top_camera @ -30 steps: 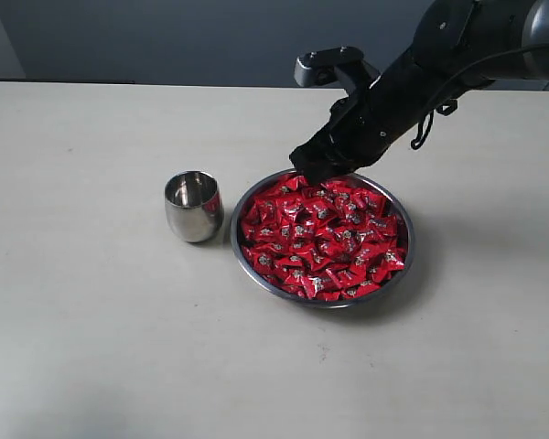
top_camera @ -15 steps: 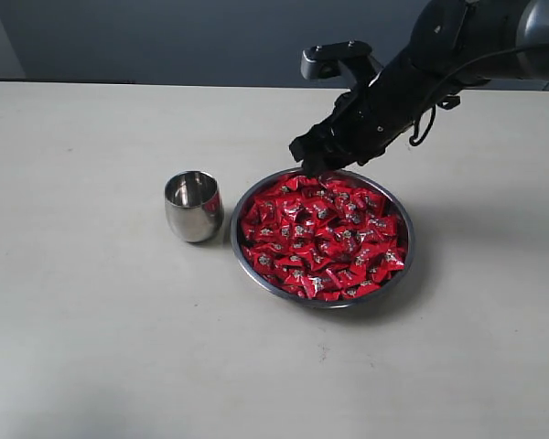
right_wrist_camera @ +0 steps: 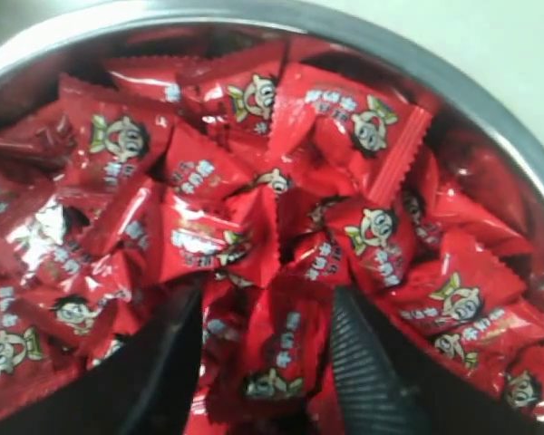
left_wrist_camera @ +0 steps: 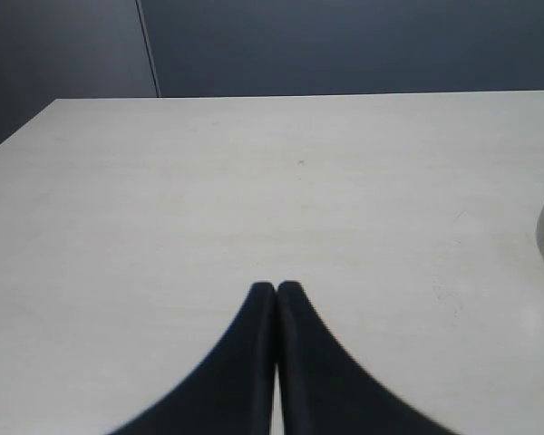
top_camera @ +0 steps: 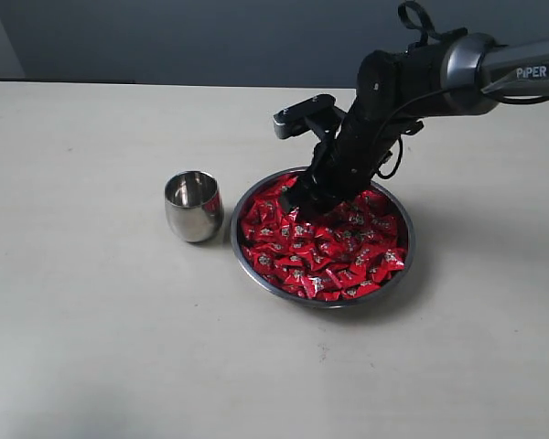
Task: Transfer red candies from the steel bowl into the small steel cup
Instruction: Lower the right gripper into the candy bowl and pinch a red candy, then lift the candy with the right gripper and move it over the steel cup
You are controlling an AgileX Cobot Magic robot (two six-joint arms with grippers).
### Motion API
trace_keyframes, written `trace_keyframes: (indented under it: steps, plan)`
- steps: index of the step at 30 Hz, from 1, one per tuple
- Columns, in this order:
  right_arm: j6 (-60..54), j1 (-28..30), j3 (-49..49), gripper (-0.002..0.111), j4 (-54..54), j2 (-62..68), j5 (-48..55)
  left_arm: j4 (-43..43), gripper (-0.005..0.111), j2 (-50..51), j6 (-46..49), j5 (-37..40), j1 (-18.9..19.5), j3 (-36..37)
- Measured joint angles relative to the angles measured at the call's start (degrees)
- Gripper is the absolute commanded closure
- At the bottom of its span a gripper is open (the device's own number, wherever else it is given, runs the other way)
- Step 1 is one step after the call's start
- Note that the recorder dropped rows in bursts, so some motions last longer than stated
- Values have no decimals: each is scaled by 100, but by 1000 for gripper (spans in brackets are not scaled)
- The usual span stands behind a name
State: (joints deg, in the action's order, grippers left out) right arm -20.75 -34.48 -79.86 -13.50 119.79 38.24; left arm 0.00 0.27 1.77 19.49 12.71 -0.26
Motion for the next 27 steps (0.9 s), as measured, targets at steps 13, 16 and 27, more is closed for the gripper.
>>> trace_keyframes:
  steps: [13, 16, 27]
  plan:
    - [113, 0, -12, 64, 93, 155, 16, 0, 106, 0, 0, 0, 0, 0]
    - [126, 0, -12, 64, 93, 184, 28, 0, 106, 0, 0, 0, 0, 0]
    - [299, 0, -12, 98, 93, 184, 97, 0, 106, 0, 0, 0, 0, 0]
